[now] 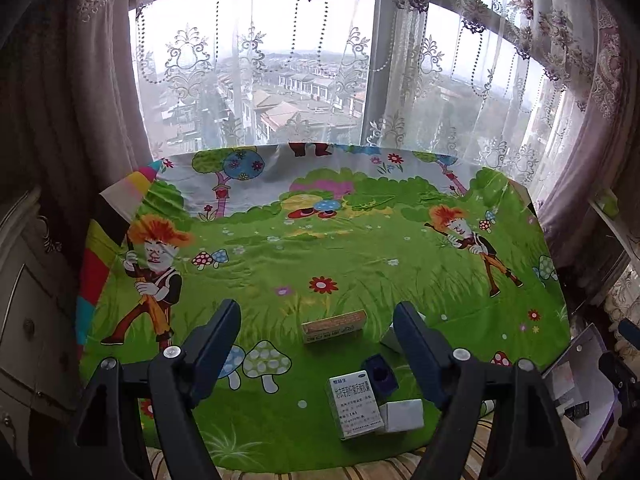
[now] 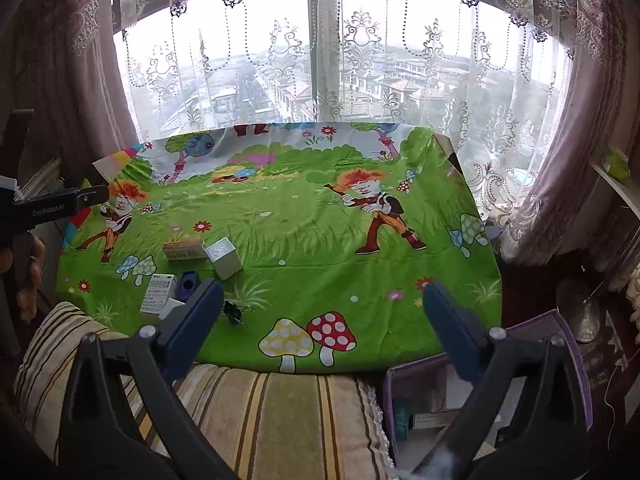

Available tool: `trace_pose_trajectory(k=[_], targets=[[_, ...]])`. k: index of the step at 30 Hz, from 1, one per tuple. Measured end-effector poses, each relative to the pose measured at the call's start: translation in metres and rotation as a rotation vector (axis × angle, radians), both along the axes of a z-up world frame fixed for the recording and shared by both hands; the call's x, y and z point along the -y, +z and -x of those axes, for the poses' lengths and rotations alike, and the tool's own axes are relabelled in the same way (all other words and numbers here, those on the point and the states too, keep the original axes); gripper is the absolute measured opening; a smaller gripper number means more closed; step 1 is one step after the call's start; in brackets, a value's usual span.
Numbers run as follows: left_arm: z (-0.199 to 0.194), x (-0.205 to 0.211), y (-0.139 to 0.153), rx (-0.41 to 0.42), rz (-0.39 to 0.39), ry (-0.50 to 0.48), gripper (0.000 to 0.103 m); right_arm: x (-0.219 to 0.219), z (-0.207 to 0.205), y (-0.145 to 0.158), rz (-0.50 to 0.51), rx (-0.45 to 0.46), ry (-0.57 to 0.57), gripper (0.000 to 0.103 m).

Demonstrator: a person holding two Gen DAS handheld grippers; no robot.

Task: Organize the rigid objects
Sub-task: 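Move both open tools back toward the remaining items, then grasp the tan box with the left tool while the right tool grasps the white cube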

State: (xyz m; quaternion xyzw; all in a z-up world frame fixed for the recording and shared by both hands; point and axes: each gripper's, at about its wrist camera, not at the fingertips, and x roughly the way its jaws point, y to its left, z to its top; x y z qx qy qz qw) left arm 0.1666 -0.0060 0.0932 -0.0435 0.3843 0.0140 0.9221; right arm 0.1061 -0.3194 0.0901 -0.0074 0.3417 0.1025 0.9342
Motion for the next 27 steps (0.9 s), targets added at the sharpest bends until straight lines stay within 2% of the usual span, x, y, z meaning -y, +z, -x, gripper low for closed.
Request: trace_pose_trajectory(k=[4,8,10,14,19,27], targets=[[-0.034,-0.014,-0.036,-0.119,0.082,0.011,0.079,-0.016,-0.017,-0.011,0.010,-0.042,0.052,0.101],[-0.063,-0.019,-0.074,-0.267,0.240,0.050,0.079,-0.032,-0.029,-0.021,0.057,-0.060,0.095,0.101],[-0.075,-0.016,-0.090,-0.329,0.261,0.102,0.079,-0.039,-0.034,-0.025,0.076,-0.072,0.110,0.101],[-0.096,-0.005,-0.117,-0.406,0.325,0.139,0.086,-0.046,-0.038,-0.034,0.089,-0.092,0.131,0.101],[-0.116,0.009,-0.133,-0.444,0.256,0.166,0.086,-0.049,-0.040,-0.044,0.100,-0.112,0.154,0.101],[-0.131,0.013,-0.152,-0.508,0.220,0.198,0.085,-0.059,-0.049,-0.057,0.116,-0.139,0.188,0.101]])
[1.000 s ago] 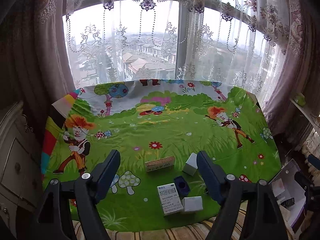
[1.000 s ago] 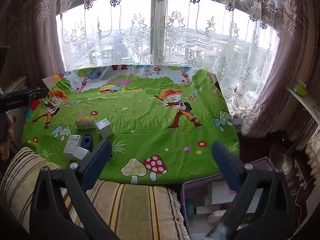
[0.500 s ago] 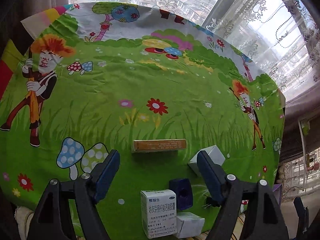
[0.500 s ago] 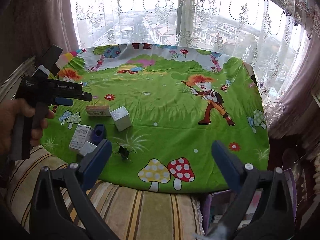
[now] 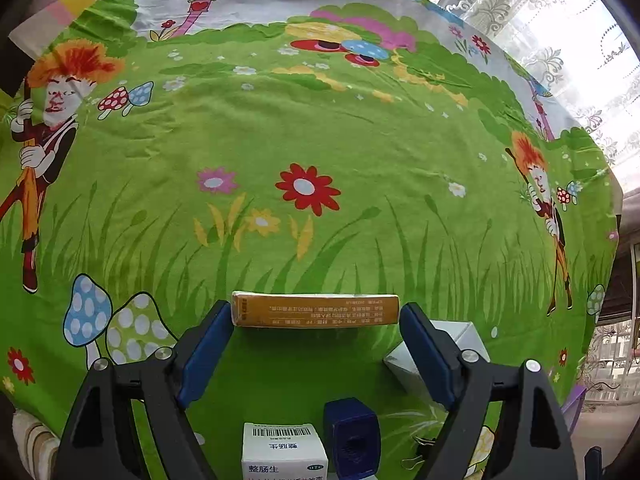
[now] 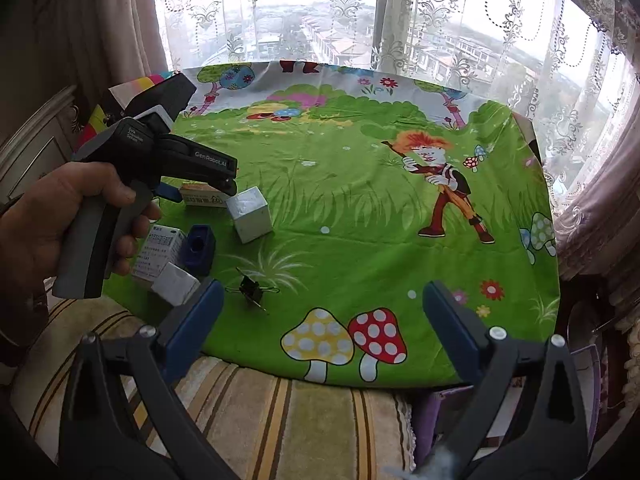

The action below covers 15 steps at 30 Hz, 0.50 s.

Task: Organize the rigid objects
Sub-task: 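Grasp the tan box with the left tool while the right tool grasps the white cube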

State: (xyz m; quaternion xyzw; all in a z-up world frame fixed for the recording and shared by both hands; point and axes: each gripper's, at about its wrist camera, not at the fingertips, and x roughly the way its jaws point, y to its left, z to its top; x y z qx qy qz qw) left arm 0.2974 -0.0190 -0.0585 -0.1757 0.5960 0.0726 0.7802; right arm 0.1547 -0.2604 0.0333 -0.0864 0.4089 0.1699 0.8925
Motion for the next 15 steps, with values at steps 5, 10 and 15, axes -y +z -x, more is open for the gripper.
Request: trace_pose_trajectory(k=[5,10,15], targets=[[-0.006,-0.003,0.001,0.032,-0.011,-0.007,0.085,-0.016,-0.002,-0.007,0.031,-0.006,0.046,0.101],[0.006,-0.010,0.007,0.058,-0.010,-0.009,0.085,-0.036,-0.013,-0.015,0.034,-0.019,0.102,0.101],[0.038,-0.028,0.025,0.126,0.012,0.027,0.085,-0.060,-0.037,-0.027,0.056,-0.024,0.140,0.101]])
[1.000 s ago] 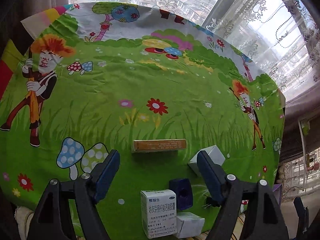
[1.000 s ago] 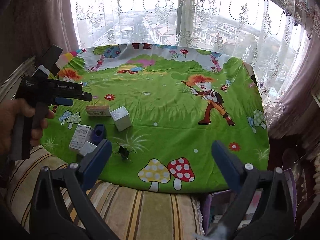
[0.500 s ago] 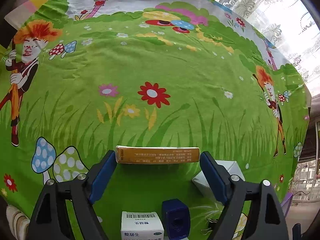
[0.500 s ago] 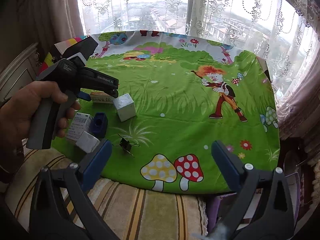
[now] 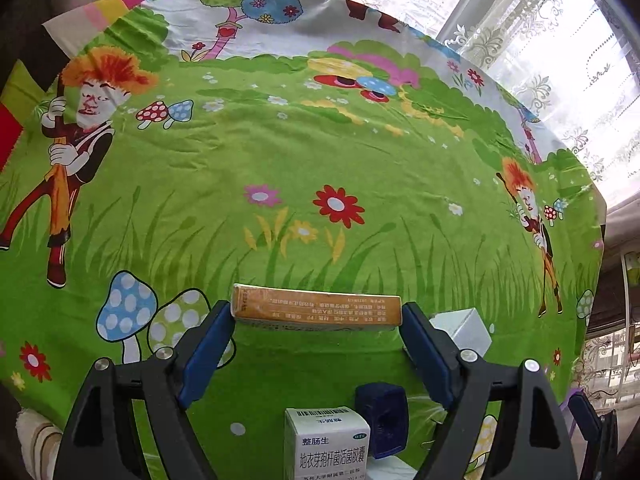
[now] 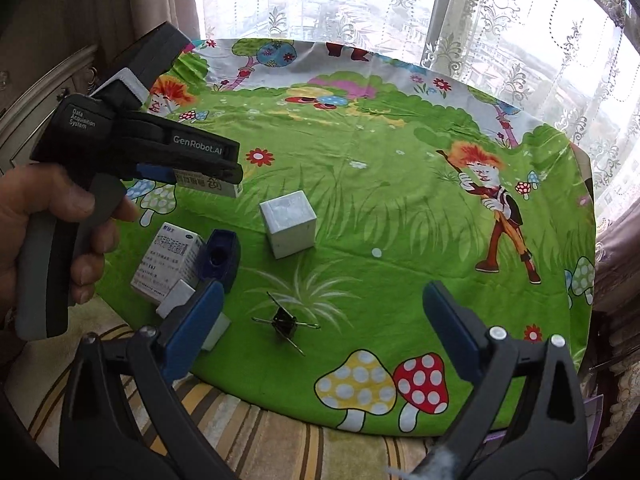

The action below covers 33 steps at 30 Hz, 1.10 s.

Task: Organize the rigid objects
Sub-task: 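Grasp the tan box with the left tool while the right tool grasps the white cube, then carry the tan box and white cube into the purple box, open both tools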

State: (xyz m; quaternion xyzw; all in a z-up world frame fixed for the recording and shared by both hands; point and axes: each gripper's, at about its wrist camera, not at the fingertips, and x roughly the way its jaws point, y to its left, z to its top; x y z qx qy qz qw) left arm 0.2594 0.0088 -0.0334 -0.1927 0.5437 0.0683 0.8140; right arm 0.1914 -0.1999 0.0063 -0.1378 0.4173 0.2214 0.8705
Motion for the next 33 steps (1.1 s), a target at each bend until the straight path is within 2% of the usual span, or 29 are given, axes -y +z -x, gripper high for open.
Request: trace_pose_trajectory(k=[8,11,15,20,22,23,27,33], targets=[[0.060,-0.023,0.028,0.115,0.018,0.044,0.084,-0.027,-0.035,-0.011,-0.030,-0.040,0.056,0.101],[0.081,-0.026,0.036,0.157,0.024,0.048,0.084,-0.038,-0.048,-0.018,-0.023,-0.073,0.078,0.097],[0.107,-0.025,0.041,0.199,0.031,0.049,0.085,-0.046,-0.064,-0.033,-0.013,-0.130,0.074,0.079],[0.125,-0.019,0.043,0.225,0.025,0.042,0.084,-0.053,-0.070,-0.051,0.000,-0.170,0.093,0.073],[0.129,-0.015,0.043,0.232,0.003,0.036,0.084,-0.054,-0.072,-0.057,-0.007,-0.199,0.095,0.047],[0.129,-0.013,0.044,0.237,-0.013,0.033,0.084,-0.052,-0.072,-0.058,-0.020,-0.203,0.087,0.047],[0.133,-0.004,0.050,0.263,-0.070,0.018,0.085,-0.048,-0.064,-0.053,-0.025,-0.168,0.081,0.047],[0.143,0.013,0.062,0.300,-0.123,-0.012,0.084,-0.030,-0.037,-0.021,-0.039,-0.061,0.034,0.047]])
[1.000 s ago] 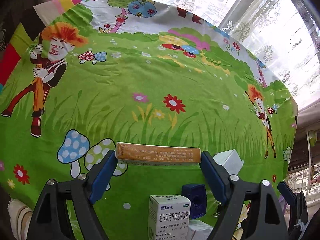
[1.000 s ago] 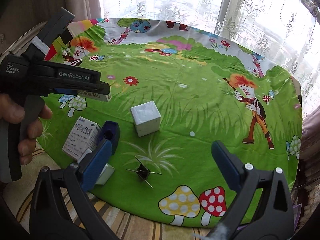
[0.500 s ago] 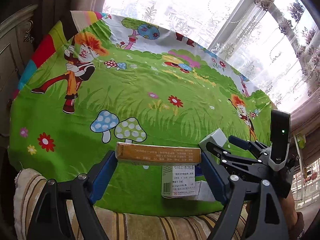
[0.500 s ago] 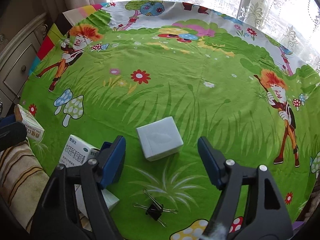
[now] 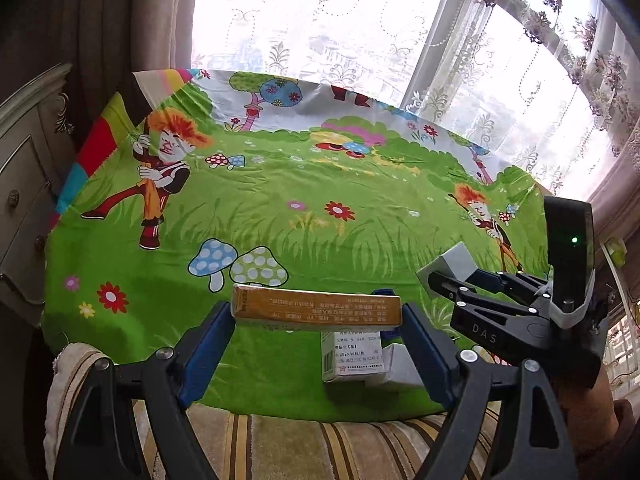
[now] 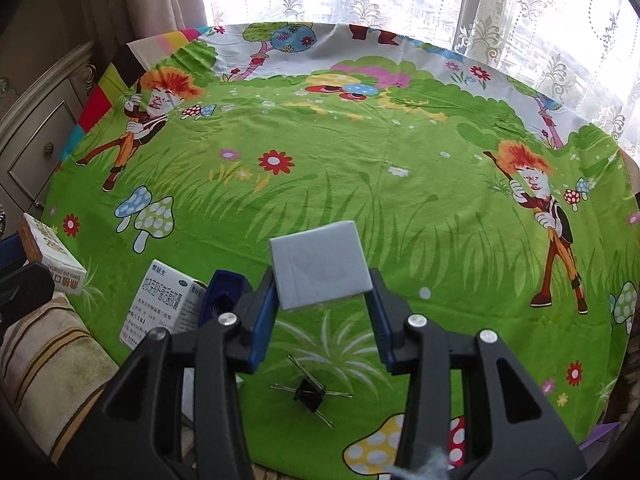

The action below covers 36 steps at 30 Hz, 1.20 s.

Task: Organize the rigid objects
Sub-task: 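Carry the tan box and white cube into the purple box, open both tools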

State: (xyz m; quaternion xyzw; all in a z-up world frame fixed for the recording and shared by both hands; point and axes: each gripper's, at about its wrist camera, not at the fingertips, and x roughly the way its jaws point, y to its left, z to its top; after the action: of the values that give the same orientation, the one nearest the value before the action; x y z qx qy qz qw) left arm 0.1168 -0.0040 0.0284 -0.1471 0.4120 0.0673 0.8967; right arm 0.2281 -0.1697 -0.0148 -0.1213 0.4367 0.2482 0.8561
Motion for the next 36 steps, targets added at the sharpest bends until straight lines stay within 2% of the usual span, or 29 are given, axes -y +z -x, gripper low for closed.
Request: trace_pose_trajectory(k=[8,14,29,36], targets=[[0.013,0.022,0.013,0.037,-0.037,-0.039,0.084,0.030,0.057,0.034,0.005,0.109,-0.078,0.047],[0.022,0.041,0.021,0.059,-0.068,-0.075,0.084,0.058,0.091,0.050,-0.014,0.141,-0.138,0.047],[0.040,0.106,0.035,0.077,-0.102,-0.225,0.084,0.128,0.143,0.065,-0.060,0.143,-0.246,0.047],[0.040,0.136,0.034,0.052,-0.053,-0.326,0.085,0.163,0.156,0.065,-0.060,0.140,-0.306,0.047]])
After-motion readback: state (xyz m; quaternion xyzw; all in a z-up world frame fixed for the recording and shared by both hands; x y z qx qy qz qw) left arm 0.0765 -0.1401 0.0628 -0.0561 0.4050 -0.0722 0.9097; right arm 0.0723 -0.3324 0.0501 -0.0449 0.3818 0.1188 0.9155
